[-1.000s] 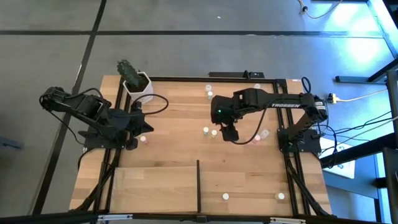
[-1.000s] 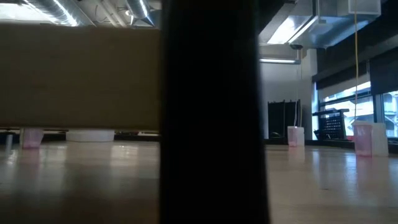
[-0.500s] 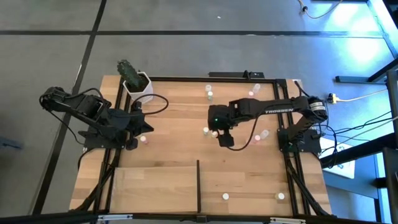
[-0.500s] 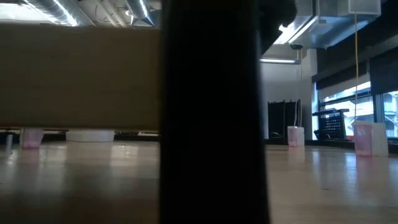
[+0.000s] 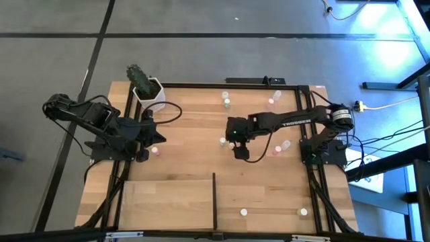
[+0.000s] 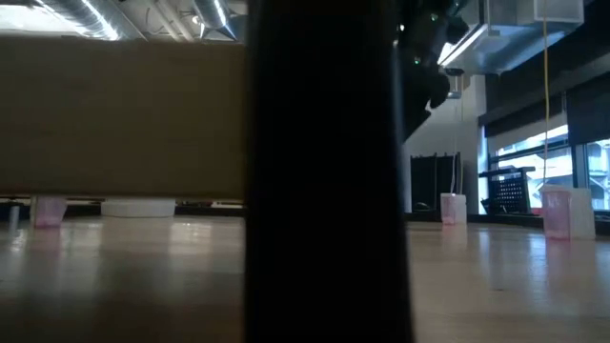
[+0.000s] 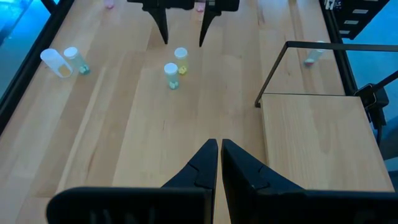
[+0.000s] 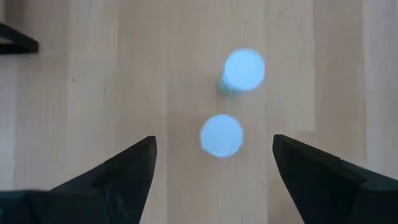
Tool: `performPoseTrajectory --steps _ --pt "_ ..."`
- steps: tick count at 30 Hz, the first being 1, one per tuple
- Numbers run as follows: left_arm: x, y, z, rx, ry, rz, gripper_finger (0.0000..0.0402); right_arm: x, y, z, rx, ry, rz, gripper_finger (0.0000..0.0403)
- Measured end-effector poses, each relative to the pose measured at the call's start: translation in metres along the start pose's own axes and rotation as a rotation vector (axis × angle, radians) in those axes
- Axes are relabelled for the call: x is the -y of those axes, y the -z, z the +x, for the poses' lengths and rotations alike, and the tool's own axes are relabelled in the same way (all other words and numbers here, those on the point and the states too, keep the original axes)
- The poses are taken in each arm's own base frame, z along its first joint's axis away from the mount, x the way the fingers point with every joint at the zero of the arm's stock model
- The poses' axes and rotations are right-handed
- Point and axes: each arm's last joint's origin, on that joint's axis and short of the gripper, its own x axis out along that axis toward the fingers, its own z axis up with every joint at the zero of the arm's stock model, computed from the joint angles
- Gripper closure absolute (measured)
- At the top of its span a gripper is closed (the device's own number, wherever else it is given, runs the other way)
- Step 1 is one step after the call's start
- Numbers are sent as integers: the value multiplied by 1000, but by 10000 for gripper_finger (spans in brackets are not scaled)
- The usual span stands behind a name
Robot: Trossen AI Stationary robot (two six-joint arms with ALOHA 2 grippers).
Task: Pick and place medicine bottles onto shelf by color
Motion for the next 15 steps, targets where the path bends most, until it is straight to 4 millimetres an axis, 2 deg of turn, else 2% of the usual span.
performPoseTrajectory --steps 15 --pt "0 0 0 1 0 0 388 4 10 31 30 7 5 79"
